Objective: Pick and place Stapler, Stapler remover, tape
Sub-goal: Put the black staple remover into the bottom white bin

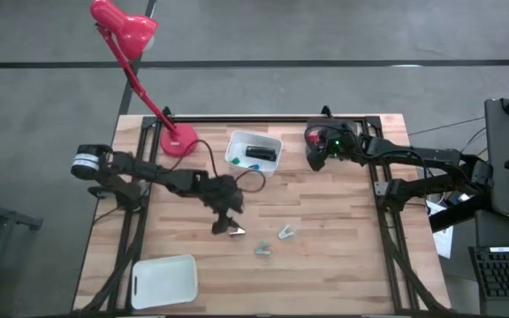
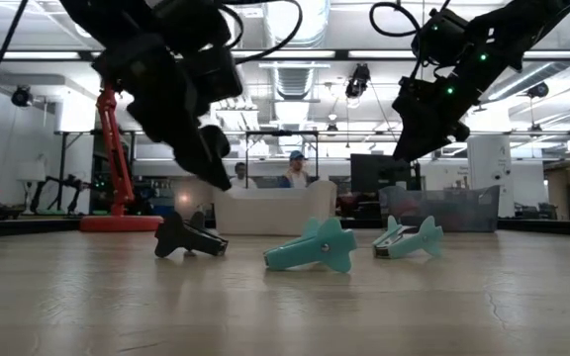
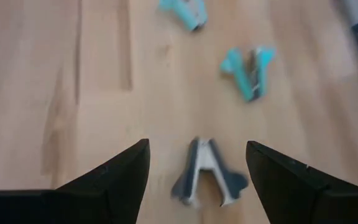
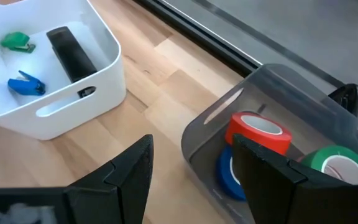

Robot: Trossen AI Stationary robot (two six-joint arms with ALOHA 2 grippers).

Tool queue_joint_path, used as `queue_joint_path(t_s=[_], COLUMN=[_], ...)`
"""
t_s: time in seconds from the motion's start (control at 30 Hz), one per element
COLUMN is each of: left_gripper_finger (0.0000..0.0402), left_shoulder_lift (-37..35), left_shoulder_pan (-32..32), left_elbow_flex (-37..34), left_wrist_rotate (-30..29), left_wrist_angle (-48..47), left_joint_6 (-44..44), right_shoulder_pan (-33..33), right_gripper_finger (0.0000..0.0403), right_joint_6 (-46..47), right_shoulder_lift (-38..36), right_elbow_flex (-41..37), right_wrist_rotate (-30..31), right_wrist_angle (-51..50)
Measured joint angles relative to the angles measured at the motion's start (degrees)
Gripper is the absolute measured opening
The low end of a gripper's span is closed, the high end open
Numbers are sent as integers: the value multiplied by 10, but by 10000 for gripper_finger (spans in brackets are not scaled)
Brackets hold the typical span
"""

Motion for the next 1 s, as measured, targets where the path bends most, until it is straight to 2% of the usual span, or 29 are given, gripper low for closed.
queue_joint_path(t_s=[0.1,0.37,1.0], left_gripper_finger=[268,268,268], left_shoulder_lift=[0,3,15], left_shoulder_pan=[-24,-39,-40], left_elbow_flex=[0,-10,-67], left_wrist_rotate=[-52,-96,-106], left_wrist_angle=[-18,-17,75], left_joint_6=[0,-14,-59], right_shoulder_pan=[0,0,0], right_gripper_finger=[210,210,210], right_joint_6=[5,5,4], right_shoulder_lift=[0,0,0], right_elbow_flex=[0,1,-1], right_wrist_rotate=[0,0,1], right_wrist_angle=[0,4,13])
